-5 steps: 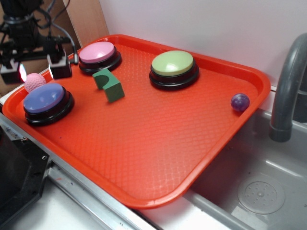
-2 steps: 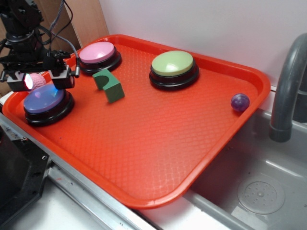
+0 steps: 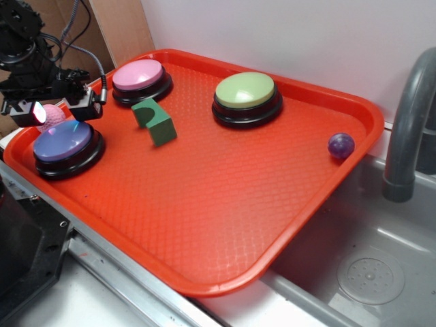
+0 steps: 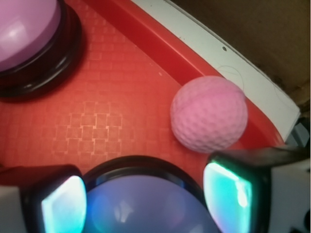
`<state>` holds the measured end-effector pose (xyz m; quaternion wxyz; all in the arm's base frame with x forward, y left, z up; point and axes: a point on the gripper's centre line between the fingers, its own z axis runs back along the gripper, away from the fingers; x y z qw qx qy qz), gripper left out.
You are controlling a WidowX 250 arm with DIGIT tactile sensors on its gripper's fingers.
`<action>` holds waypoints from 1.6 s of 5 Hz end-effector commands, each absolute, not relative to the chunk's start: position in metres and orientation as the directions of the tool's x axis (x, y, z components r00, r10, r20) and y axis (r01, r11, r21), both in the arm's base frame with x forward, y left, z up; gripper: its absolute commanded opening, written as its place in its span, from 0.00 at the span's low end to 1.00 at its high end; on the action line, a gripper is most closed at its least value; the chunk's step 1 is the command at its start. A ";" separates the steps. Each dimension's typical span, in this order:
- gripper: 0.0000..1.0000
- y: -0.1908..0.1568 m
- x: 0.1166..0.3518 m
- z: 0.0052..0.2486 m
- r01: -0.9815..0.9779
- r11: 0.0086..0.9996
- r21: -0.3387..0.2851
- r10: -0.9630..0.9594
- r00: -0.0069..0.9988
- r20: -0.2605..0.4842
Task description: Push the purple button.
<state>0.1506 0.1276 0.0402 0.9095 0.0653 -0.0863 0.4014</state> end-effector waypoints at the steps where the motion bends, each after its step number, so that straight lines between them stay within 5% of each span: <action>1: 1.00 0.112 0.146 0.071 -0.690 0.699 0.187 0.701 0.713 0.010; 4: 1.00 0.109 0.136 0.102 -0.608 0.766 0.208 0.600 0.793 0.110; 6: 1.00 0.109 0.142 0.118 -0.613 0.757 0.226 0.607 0.788 0.103; 8: 1.00 0.105 0.148 0.131 -0.591 0.793 0.149 0.576 0.806 0.134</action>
